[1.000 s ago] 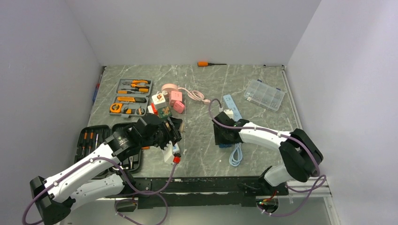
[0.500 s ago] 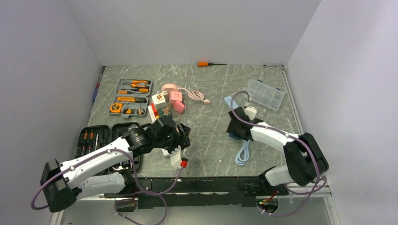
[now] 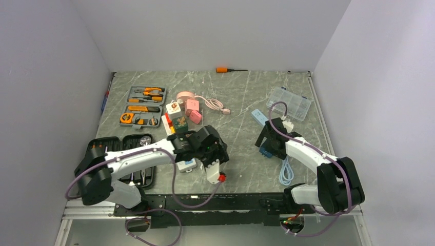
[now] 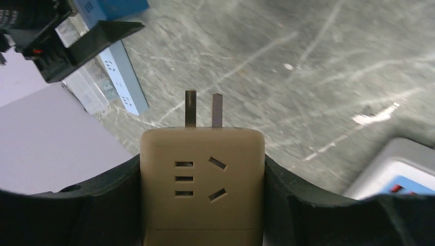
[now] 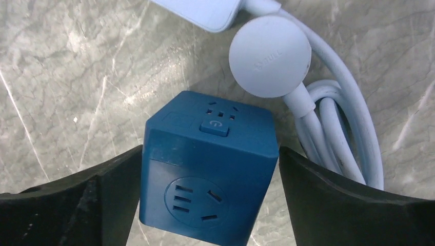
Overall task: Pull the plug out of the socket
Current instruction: Place the plug at the center of the board.
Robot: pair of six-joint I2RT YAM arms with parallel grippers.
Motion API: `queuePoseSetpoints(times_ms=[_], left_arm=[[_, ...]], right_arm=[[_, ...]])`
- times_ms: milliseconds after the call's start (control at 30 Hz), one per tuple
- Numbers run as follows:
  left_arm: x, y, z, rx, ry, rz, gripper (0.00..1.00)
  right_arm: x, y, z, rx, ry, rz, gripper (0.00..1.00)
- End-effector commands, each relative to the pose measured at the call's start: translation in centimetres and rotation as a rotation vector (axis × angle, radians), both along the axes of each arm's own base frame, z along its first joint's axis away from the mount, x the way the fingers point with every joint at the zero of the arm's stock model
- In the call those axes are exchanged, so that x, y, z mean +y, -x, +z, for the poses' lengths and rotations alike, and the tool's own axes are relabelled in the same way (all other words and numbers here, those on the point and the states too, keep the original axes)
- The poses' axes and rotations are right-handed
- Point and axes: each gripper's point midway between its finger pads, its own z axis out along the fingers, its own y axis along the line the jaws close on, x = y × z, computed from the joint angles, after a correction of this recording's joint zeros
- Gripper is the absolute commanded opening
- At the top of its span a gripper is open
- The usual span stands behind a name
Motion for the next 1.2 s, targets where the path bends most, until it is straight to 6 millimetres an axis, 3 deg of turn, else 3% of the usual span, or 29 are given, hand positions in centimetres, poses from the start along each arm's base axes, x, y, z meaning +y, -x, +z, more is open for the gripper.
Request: queuePoseSetpoints(times_ms=[0, 100, 200, 367, 433, 500, 667, 833, 967, 1000, 1067, 1167], left_arm=[[-4.8, -0.5, 2.9, 0.034, 0.107, 0.026, 0.0], [-8.2, 1.0, 3.8, 0.122, 0.091, 0.081, 0.0], [-10.2, 2.1, 4.1, 0.169, 0.086, 0.072, 0.0], [-10.7, 2.5, 1.0, 0.134, 0.008, 0.021, 0.0], [-10.8, 2.8, -0.2, 0.179, -0.046, 0.049, 0.02], [-11.0, 3.2, -1.7, 0.227, -0.121, 0.091, 0.07], [-13.0, 2.8, -4.3, 0.351, -0.236, 0.258, 0.15], [-14.7, 2.1, -5.5, 0.383, -0.185, 0.337, 0.48], [-14.9, 2.1, -6.6, 0.432, -0.198, 0.396, 0.58], [-14.7, 2.0, -6.9, 0.451, -0.209, 0.416, 0.66], [-14.1, 2.0, -7.3, 0.482, -0.228, 0.44, 0.97], [-13.3, 2.6, -7.0, 0.514, -0.235, 0.434, 0.99]], right_arm=[[0.6, 0.1, 1.3, 0.01, -0.013, 0.062, 1.0], [0.4, -0.7, 3.7, -0.045, -0.005, 0.059, 1.0], [0.0, -1.8, 7.4, -0.148, 0.002, 0.05, 1.0], [-1.9, -2.7, 14.8, -0.362, 0.039, -0.038, 1.0], [-2.3, -2.8, 16.6, -0.421, 0.043, -0.038, 1.0], [-2.5, -2.6, 16.9, -0.417, 0.053, -0.041, 1.0], [-2.1, -2.2, 14.9, -0.381, 0.036, -0.018, 1.0], [-2.7, -2.0, 15.0, -0.388, 0.048, -0.021, 1.0], [-2.9, -2.1, 15.3, -0.408, 0.039, -0.027, 1.0], [-2.9, -2.1, 15.2, -0.408, 0.039, -0.028, 1.0], [-2.9, -2.1, 14.9, -0.4, 0.038, -0.03, 1.0], [-2.8, -2.2, 14.8, -0.402, 0.036, -0.026, 1.0]])
